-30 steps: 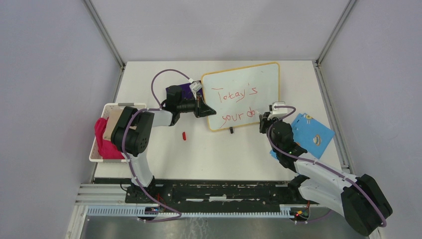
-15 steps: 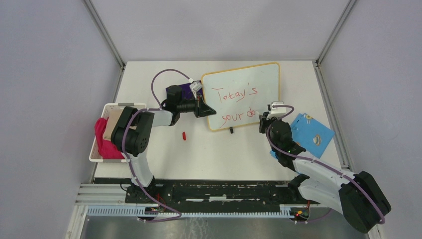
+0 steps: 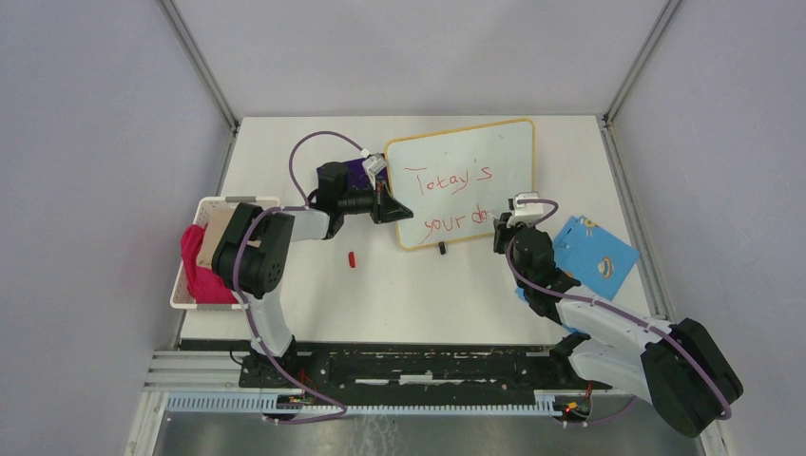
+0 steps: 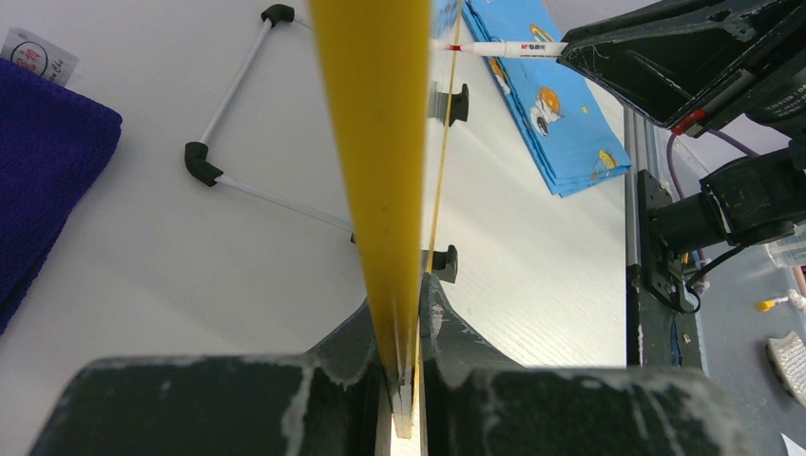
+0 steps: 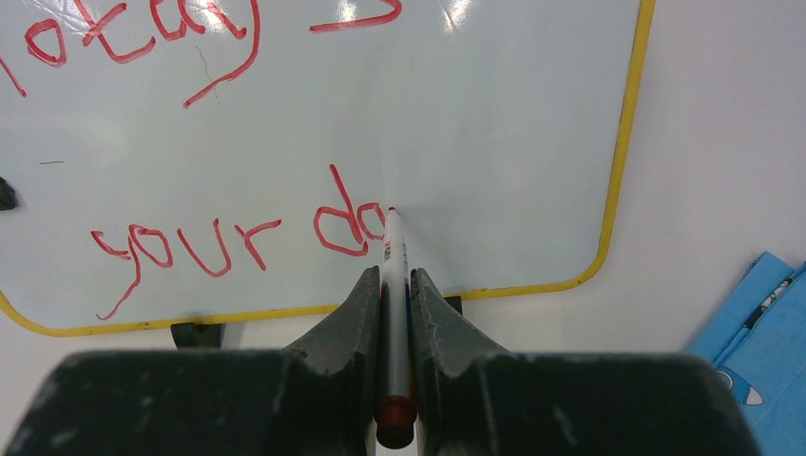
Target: Write a sentence on the whiteboard
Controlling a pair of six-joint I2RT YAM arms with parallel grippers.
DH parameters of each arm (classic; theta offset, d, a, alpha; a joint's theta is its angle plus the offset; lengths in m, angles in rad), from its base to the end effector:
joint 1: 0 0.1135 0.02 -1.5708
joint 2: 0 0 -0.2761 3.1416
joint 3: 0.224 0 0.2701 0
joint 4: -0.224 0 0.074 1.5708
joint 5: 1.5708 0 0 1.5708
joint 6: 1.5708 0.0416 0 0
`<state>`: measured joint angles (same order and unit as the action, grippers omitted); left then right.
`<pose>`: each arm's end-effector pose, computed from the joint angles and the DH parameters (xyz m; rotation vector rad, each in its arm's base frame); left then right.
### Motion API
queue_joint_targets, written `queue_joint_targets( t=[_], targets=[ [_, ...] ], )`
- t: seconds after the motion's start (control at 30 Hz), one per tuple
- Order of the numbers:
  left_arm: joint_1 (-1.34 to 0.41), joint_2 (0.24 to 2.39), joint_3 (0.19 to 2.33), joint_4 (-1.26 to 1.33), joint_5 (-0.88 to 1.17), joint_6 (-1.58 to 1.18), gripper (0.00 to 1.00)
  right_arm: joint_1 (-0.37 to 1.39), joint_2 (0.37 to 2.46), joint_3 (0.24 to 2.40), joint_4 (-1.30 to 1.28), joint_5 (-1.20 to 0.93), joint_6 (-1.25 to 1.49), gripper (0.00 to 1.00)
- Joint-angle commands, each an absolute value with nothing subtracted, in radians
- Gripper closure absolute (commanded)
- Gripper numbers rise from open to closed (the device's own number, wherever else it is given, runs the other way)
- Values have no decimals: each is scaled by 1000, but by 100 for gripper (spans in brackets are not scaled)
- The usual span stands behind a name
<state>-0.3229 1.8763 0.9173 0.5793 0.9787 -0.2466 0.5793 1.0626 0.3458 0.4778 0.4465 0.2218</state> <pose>0.3624 -0.1577 0.1597 0.7490 1.8511 -1.3176 0.2040 0.1120 0.2005 -0.0040 1.7892 0.1713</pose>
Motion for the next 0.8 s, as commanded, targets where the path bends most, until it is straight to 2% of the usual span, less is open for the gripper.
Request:
queue_joint_targets(
  t=[0.0, 0.77],
  targets=[
    [-355, 1932, 893, 388, 808, -109, 98, 572, 1068, 372, 538, 461, 221, 100],
    [-357, 1930, 891, 387, 808, -109, 98, 570, 958, 312, 535, 485, 228, 100]
  ],
)
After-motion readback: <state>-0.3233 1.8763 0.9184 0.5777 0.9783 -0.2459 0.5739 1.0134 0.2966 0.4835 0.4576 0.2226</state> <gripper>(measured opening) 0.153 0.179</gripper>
